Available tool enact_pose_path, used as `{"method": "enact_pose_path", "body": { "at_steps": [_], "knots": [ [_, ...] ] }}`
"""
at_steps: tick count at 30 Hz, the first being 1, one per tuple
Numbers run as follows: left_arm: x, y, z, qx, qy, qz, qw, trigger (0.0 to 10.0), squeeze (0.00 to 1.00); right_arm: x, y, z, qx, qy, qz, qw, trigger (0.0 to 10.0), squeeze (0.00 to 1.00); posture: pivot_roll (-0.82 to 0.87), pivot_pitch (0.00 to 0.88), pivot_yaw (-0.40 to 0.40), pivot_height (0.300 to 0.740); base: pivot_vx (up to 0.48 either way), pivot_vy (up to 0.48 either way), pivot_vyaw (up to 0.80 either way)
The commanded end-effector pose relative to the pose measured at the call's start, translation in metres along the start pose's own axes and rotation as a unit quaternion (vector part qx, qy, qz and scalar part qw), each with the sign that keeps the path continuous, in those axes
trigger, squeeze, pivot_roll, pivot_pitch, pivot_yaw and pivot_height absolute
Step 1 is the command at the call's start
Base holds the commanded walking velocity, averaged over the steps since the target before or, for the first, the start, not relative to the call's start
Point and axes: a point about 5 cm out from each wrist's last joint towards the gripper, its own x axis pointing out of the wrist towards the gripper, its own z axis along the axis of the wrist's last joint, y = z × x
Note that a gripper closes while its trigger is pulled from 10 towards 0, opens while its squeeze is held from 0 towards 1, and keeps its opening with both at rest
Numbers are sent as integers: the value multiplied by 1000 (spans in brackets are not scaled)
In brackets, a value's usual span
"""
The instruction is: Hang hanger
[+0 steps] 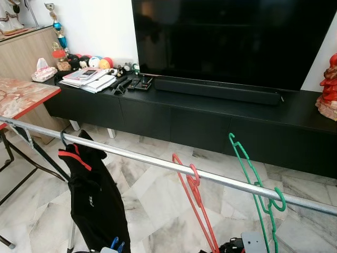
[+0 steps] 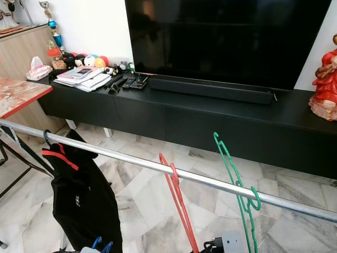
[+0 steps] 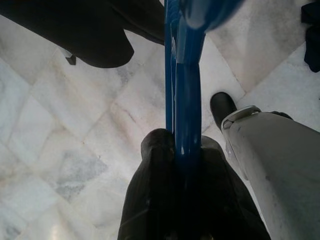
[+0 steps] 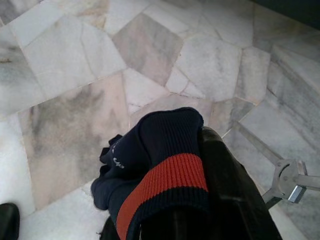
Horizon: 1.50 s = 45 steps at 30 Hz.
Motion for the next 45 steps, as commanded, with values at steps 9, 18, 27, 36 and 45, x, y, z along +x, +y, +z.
{"method": "enact_pose_path", "body": {
  "at_steps": [9,18,27,36,45],
  "knots": [
    [0,5,-1,6,6,4,1000,10000,0,1,-15,23,-18,-82,-51,995,10000,0,-40,21,35,740,0,0,0],
    [-2,2,-13,4,12,2,1000,10000,0,-5,-21,28,-23,-118,-94,988,10000,0,-41,21,34,740,0,0,0],
    [-3,-1,-25,5,20,-2,1000,10000,0,-17,-18,18,9,-124,-92,988,10000,0,-46,23,32,740,0,0,0],
    [-3,-1,-26,7,20,-3,1000,10000,0,-35,-26,25,22,-182,-107,977,10000,0,-51,24,29,740,0,0,0],
    [-4,-3,-29,11,22,-7,1000,10000,0,-54,-18,30,35,-223,-62,972,10000,0,-59,25,28,740,0,0,0]
  ]
}}
